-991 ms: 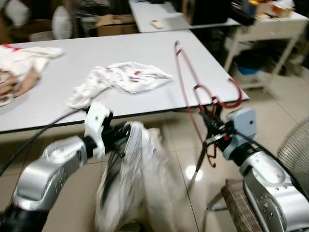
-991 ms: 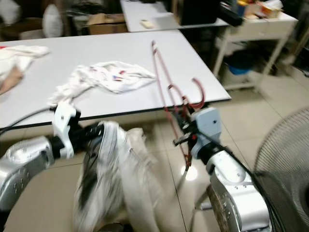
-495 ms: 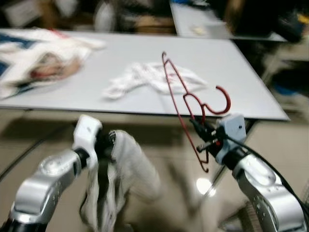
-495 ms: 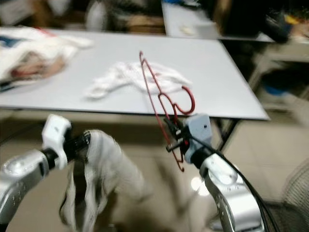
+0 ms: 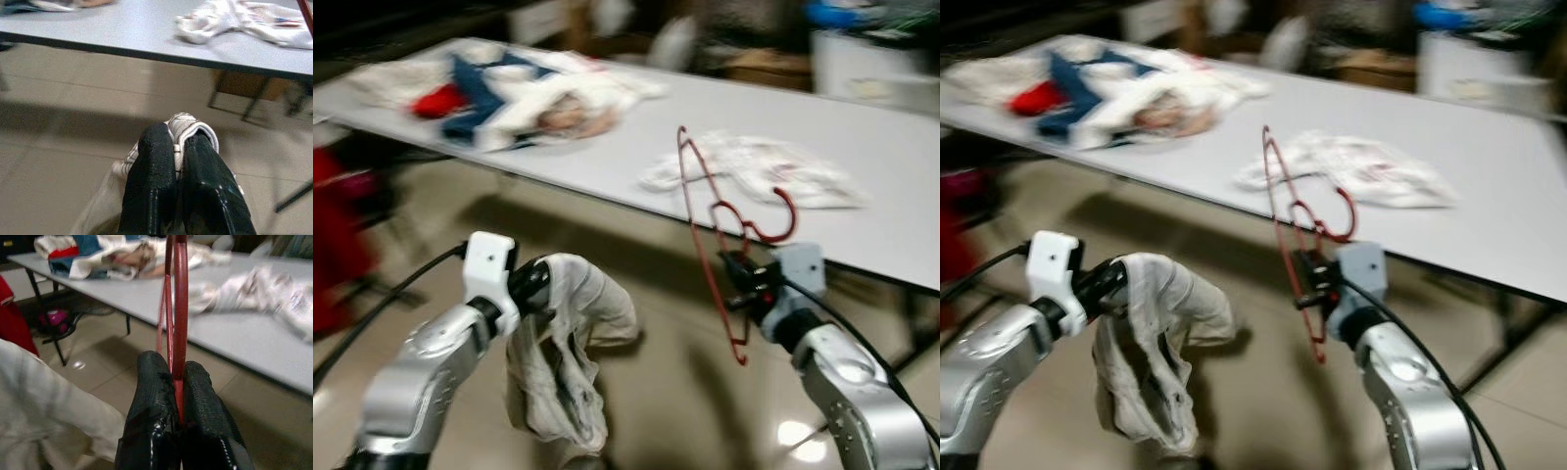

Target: Hang hanger

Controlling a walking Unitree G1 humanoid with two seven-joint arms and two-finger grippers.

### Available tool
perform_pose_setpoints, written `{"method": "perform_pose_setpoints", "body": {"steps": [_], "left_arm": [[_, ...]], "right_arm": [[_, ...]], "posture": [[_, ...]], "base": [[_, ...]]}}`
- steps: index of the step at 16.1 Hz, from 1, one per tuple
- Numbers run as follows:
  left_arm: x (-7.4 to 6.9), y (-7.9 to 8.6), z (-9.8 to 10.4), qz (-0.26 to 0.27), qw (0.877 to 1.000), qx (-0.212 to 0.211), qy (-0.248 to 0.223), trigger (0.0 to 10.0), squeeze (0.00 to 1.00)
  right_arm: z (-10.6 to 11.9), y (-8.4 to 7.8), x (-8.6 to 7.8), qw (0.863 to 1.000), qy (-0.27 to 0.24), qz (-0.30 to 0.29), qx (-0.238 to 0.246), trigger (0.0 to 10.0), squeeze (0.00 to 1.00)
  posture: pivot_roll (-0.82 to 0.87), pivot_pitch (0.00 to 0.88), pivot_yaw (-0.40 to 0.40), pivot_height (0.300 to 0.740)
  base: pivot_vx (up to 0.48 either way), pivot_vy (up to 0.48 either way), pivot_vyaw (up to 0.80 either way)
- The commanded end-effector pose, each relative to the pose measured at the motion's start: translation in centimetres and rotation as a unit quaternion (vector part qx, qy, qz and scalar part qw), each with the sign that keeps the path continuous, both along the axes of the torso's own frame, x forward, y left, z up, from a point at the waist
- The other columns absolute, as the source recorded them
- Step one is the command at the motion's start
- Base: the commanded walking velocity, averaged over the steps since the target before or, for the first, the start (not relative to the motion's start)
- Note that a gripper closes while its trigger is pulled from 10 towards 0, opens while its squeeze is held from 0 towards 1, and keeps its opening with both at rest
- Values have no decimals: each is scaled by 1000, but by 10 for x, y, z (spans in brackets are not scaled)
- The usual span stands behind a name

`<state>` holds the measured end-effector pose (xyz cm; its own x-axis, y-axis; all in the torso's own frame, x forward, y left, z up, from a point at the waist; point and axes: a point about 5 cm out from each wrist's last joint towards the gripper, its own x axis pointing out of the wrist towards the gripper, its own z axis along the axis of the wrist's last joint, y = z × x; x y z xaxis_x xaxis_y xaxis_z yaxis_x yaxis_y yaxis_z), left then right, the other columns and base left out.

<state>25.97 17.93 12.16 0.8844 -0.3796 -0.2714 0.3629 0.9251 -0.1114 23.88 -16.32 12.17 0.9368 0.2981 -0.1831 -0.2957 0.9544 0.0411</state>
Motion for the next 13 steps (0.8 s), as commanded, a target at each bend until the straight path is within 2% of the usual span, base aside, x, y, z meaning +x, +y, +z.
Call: {"method": "perform_pose_setpoints", "body": {"steps": [1, 4, 7, 11, 13], "left_arm": [[5, 1, 6, 5, 1000, 11, -25, 10000, 0], [3, 1, -2, -1, 999, 39, -18, 10000, 0], [1, -4, -3, -5, 999, 43, -22, 10000, 0], [5, -7, -5, -15, 999, 46, -25, 10000, 0], [10, -6, -3, -18, 998, 50, -25, 10000, 0]], "right_arm": [[-2, -1, -2, 1000, 3, -10, 5, 10000, 0], [-10, -8, -4, 999, 22, -38, 30, 10000, 0], [-15, -11, -6, 998, 31, -48, 38, 10000, 0], [-16, -6, -4, 998, 31, -46, 30, 10000, 0], [-17, -3, -2, 999, 40, -32, 12, 10000, 0]], "posture": [[-57, 0, 39, 740], [-51, 0, 20, 740], [-40, 0, 25, 740], [-51, 0, 44, 740], [-46, 0, 45, 740]], "base": [[0, 0, 800], [0, 0, 800], [0, 0, 800], [0, 0, 117], [0, 0, 800]]}}
